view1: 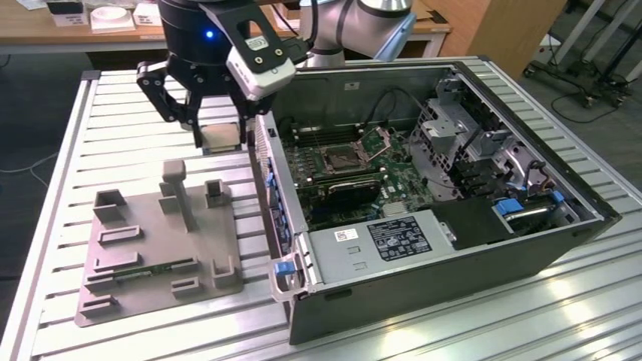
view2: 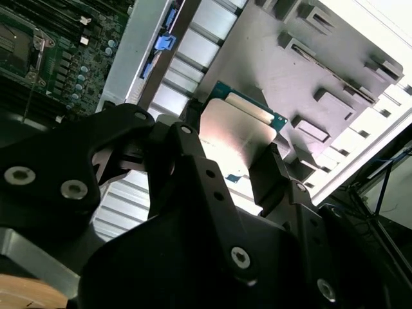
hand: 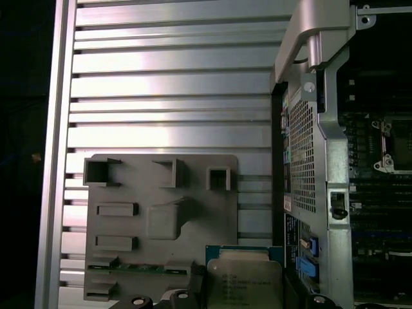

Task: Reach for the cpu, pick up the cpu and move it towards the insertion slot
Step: 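Pick up the cpu and move it towards the insertion slot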

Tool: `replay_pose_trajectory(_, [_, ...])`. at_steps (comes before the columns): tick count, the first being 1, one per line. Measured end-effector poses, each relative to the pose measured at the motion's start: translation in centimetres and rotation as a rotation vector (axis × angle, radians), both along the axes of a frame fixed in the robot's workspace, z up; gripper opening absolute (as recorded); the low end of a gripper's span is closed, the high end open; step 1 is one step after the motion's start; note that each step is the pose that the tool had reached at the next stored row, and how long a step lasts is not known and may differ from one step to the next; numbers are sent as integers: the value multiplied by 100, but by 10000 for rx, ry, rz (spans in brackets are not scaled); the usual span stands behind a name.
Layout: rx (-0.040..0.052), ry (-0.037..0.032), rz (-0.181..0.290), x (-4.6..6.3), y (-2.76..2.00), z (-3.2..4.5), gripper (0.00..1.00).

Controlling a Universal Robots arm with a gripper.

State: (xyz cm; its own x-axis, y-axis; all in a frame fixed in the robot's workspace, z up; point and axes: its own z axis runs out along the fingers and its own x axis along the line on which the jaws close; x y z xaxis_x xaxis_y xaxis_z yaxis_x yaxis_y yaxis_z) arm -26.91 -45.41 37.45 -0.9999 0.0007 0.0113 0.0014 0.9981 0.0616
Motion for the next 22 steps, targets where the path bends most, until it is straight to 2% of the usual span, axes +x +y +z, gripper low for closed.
replay_pose_trajectory(22, [-1, 0, -1, 243, 0, -29, 55])
